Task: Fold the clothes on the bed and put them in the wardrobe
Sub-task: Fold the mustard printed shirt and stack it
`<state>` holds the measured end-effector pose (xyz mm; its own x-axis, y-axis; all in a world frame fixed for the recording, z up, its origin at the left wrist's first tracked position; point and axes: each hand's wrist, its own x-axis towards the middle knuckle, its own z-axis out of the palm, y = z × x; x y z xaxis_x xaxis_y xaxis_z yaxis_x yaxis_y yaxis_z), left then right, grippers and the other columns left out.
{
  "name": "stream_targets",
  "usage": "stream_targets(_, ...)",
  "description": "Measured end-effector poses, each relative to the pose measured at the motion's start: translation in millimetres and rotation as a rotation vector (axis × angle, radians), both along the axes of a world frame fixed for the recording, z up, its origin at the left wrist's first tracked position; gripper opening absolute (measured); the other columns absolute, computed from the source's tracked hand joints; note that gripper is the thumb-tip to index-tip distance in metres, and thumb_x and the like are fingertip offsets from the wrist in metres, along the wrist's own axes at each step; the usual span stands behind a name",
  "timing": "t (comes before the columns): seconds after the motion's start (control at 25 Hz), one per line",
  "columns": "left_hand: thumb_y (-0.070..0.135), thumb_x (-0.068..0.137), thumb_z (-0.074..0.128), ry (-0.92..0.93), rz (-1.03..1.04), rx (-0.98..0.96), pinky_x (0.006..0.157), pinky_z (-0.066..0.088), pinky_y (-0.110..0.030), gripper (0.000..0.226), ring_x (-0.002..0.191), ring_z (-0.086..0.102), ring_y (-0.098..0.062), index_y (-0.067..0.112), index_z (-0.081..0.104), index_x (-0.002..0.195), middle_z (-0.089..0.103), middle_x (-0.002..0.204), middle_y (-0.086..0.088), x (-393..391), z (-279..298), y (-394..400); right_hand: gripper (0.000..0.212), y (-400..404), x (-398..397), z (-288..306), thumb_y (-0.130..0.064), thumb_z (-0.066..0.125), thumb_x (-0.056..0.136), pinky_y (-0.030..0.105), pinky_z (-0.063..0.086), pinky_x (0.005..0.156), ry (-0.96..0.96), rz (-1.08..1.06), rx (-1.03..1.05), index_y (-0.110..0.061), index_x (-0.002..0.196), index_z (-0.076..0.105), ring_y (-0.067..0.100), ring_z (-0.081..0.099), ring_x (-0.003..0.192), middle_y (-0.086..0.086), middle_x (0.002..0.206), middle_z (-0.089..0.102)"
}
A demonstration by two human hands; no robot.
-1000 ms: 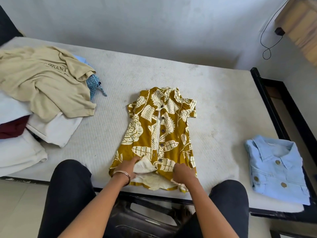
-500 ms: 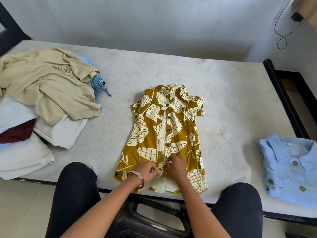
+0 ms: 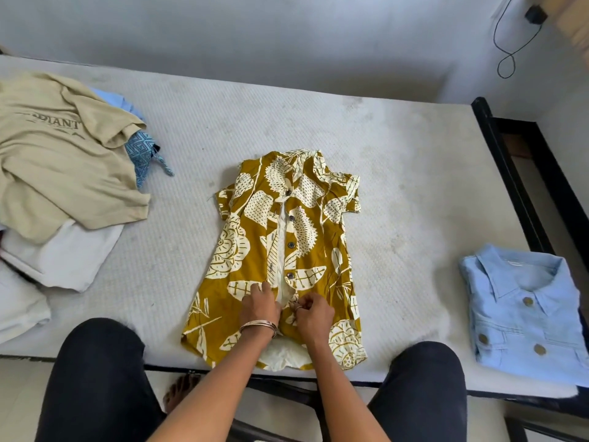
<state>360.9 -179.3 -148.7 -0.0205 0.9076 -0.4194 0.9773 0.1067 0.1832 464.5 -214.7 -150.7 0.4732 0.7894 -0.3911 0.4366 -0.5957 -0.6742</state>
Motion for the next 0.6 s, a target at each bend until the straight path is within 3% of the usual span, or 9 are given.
stream_targets(0.16, 0.028, 0.096, 0.048, -0.081, -0.006, 0.124, 0.080, 0.050, -0.034, 0.029, 0.103, 0.061, -0.027, 0.011, 0.060, 0.117, 0.063, 0.113, -0.009, -5, 6, -5, 0.009, 1, -12, 2, -0.002, 0.067, 0.080, 0.023, 0.032, 0.058, -0.053, -0.011, 0.014, -0.011, 0.080, 0.069, 0.018, 0.057, 0.074, 0.003, 0.079, 0.065)
stream_targets(0.28, 0.023, 0.089, 0.058, -0.344, 0.242, 0.164, 0.067, 0.047, -0.029, 0.022, 0.087, 0.065, -0.028, 0.008, 0.073, 0.094, 0.072, 0.093, -0.012, -11, 17, -6, 0.017, 5, -25, 13, 0.004, 0.057, 0.079, 0.016, 0.031, 0.051, 0.037, 0.059, 0.037, -0.007, 0.079, 0.070, 0.016, 0.054, 0.066, 0.002, 0.073, 0.063)
stream_targets(0.4, 0.015, 0.086, 0.064, -0.490, 0.365, 0.159, 0.066, 0.041, -0.023, 0.016, 0.079, 0.064, -0.023, 0.006, 0.077, 0.089, 0.074, 0.091, -0.011, -20, 23, -10, 0.018, 7, -28, 25, 0.003, 0.060, 0.081, 0.011, 0.038, 0.052, 0.166, 0.010, 0.070, -0.011, 0.074, 0.068, 0.011, 0.056, 0.065, 0.000, 0.070, 0.065)
stream_targets(0.52, 0.016, 0.085, 0.069, -0.554, 0.405, 0.132, 0.081, 0.044, -0.020, 0.019, 0.098, 0.067, -0.020, 0.008, 0.076, 0.101, 0.074, 0.104, -0.006, -25, 25, -16, 0.016, 6, -24, 28, -0.003, 0.069, 0.082, 0.029, 0.054, 0.063, 0.261, 0.008, 0.053, -0.014, 0.071, 0.070, 0.014, 0.063, 0.064, -0.001, 0.066, 0.068)
stream_targets(0.6, 0.016, 0.083, 0.072, -0.590, 0.422, 0.145, 0.081, 0.044, -0.018, 0.019, 0.097, 0.067, -0.019, 0.009, 0.076, 0.100, 0.074, 0.102, -0.004, -26, 26, -21, 0.022, 5, -22, 29, -0.004, 0.072, 0.082, 0.037, 0.060, 0.068, 0.260, 0.009, 0.038, -0.020, 0.068, 0.070, 0.018, 0.067, 0.066, -0.002, 0.065, 0.069)
